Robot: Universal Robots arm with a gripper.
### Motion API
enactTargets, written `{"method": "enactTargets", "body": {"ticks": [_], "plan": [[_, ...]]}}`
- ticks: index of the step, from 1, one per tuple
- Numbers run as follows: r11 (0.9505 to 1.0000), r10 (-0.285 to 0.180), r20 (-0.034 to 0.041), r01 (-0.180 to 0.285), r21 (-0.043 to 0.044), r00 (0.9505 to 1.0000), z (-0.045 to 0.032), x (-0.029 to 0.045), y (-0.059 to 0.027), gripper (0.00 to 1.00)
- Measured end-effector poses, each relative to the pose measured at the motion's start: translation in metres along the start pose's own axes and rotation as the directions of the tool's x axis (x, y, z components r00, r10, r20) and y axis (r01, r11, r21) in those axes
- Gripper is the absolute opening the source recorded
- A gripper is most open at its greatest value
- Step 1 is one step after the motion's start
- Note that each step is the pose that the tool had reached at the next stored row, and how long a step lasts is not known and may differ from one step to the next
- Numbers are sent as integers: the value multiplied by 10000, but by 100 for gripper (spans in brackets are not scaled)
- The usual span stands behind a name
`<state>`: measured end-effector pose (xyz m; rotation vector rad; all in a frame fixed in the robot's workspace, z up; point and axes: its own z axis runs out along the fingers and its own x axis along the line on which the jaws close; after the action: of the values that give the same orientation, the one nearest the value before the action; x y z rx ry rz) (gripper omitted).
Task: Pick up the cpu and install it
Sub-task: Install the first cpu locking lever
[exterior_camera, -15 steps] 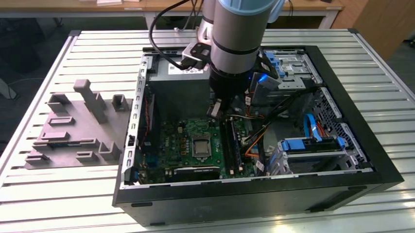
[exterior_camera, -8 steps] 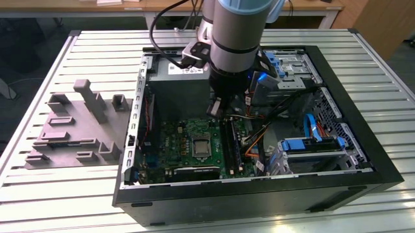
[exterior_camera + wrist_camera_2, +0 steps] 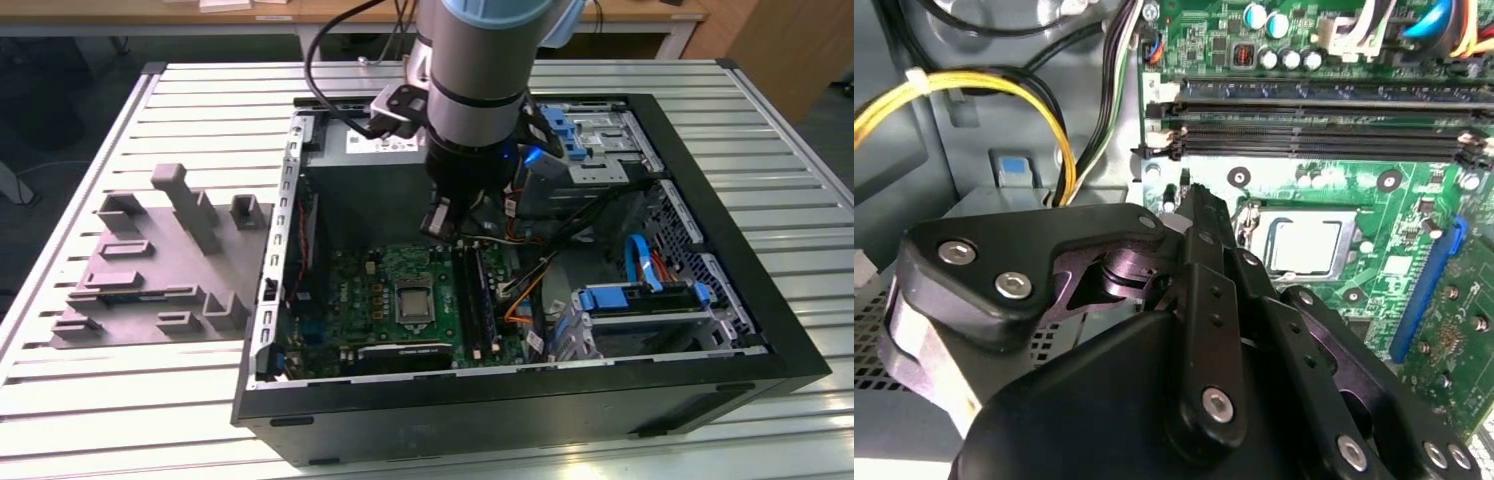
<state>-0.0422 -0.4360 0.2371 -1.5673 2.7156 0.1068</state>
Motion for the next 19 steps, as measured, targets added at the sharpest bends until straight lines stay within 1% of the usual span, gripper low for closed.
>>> {"method": "enactTargets", "body": {"ticks": [2, 6, 10, 19], "plan": [[10000, -4, -1, 4, 0, 10000, 4, 11, 19, 11], [10000, -13, -14, 13, 8, 10000, 8, 13, 24, 11], [9999, -73, -130, 74, 69, 9999, 7, 25, 21, 11], [9991, -425, -159, 426, 61, 9990, 4, 87, 1, 11]]}}
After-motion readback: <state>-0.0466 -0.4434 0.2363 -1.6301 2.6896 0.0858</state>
